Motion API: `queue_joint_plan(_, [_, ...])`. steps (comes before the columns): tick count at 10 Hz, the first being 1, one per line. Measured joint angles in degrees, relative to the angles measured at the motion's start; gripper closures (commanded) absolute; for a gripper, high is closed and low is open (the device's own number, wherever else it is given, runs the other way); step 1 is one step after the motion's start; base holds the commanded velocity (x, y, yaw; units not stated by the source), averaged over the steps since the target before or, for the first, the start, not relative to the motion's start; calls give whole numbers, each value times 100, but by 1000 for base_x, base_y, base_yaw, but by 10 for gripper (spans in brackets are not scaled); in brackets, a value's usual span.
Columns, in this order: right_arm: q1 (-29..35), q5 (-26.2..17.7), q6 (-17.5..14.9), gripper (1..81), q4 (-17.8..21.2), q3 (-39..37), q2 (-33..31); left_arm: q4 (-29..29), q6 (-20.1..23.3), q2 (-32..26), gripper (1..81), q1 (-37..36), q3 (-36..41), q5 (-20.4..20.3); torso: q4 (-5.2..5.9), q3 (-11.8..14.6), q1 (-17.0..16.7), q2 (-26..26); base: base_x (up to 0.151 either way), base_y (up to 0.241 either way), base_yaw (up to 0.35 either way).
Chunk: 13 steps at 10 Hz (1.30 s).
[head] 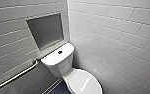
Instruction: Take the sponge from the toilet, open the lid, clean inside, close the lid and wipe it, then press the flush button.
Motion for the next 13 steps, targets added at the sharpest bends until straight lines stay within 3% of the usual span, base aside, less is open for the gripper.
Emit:
queue_joint_plan(4, [-32,44,-1,811,-146,-780,634,-1,-69,290,10,-11,-427,-17,0,127,-522,818,0,0,0])
queue_joint_plan(13, [-98,46,-1,811,-341,-1330,1080,-91,-83,568,10,2,-1061,-9,0,1204,-1784,2743,0,0,0])
